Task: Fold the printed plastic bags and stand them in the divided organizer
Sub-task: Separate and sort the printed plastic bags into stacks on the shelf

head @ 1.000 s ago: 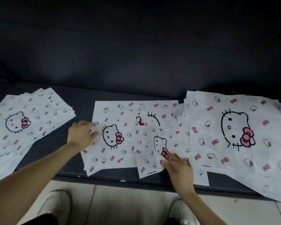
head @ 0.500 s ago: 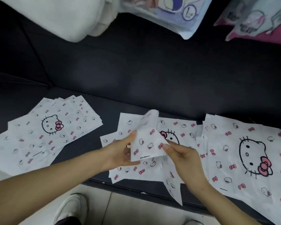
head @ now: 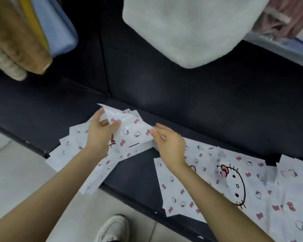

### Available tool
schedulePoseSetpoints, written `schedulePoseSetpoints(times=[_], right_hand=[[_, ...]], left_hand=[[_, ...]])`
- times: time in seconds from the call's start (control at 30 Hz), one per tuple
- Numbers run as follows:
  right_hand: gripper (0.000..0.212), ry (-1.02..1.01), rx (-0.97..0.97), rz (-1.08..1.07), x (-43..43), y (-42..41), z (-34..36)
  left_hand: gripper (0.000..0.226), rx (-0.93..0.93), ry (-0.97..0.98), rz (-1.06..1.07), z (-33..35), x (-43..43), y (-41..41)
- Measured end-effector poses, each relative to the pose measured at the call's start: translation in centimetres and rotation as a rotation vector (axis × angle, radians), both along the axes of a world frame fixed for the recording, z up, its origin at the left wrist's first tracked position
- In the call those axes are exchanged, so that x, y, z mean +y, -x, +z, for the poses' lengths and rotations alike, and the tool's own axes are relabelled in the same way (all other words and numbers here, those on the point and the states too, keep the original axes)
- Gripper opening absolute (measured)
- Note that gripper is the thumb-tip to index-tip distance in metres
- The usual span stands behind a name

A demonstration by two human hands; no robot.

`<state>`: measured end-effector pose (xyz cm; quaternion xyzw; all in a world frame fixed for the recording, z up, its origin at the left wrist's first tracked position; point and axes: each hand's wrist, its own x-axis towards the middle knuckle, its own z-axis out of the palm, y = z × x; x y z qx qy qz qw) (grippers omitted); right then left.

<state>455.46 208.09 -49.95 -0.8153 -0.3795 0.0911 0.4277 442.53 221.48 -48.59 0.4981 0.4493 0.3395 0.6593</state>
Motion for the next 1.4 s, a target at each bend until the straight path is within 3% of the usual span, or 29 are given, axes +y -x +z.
schedulePoseSetpoints(times=[0.17,0.27,0.37,0.47,0.53,0.6,0.67,0.73,0.8,0.83,0.9,0.97,1.07,1.17,1.27,1.33,1.4], right_hand=[[0.031,-0.259,-0.431,0.049,6.6,2.1,-0.7],[0.031,-0.282,-0.554,0.128,7.8,3.9,-3.4],[0.053,-0.096,-0.505,0.287,6.9,5.9,-7.4],[0.081,0.230,-0.185,0.380,5.4,6.8,-10.4],[0.076,0.467,-0.138,0.366,4.6,6.2,-12.3],[0.055,0.643,-0.164,0.369,4.2,5.2,-13.4],[0.049,0.706,-0.184,0.369,3.9,4.7,-14.0],[0.047,0.720,-0.213,0.360,3.7,4.5,-14.2],[0.046,0.722,-0.254,0.343,3.6,4.2,-14.3],[0.046,0.726,-0.269,0.331,3.5,3.8,-14.3],[0.047,0.748,-0.284,0.279,3.1,2.8,-14.2],[0.055,0.739,-0.276,0.190,2.2,1.8,-13.9],[0.072,0.659,-0.249,0.029,-0.9,0.3,-13.7],[0.071,0.612,-0.334,-0.148,-6.2,-1.3,-14.0],[0.080,0.729,-0.285,-0.278,-12.2,-2.6,-15.1],[0.077,0.784,-0.208,-0.319,-14.7,-2.6,-16.1],[0.053,0.656,-0.190,-0.336,-15.5,-2.3,-16.9]], left_hand=[[0.050,-0.112,-0.089,0.078,0.1,3.9,4.3],[0.058,-0.082,-0.048,0.126,-2.6,4.9,7.0],[0.068,0.103,0.064,0.228,-6.4,5.1,9.4],[0.058,0.339,0.084,0.291,-9.7,5.1,11.5],[0.056,0.446,0.029,0.268,-11.0,5.4,12.4],[0.056,0.615,-0.039,0.206,-11.9,5.9,12.8],[0.055,0.935,-0.175,0.137,-12.5,6.1,12.6],[0.052,1.189,-0.479,0.075,-13.1,5.9,11.8],[0.052,1.190,-0.871,-0.128,-13.6,5.6,10.5],[0.060,1.175,-0.978,-0.317,-13.8,5.3,9.6],[0.091,1.214,-0.976,-0.729,-14.1,4.9,7.7],[0.105,1.304,-0.866,-0.897,-15.0,5.0,6.0],[0.069,1.383,-0.887,-0.871,-16.2,5.7,3.5],[0.064,1.461,-0.916,-0.855,-15.9,6.0,1.9],[0.061,1.368,-0.950,-0.750,-15.7,4.9,1.3],[0.060,1.086,-1.056,-0.607,-15.3,2.8,1.1],[0.062,0.819,-1.046,-0.533,-15.1,-0.3,1.0]])
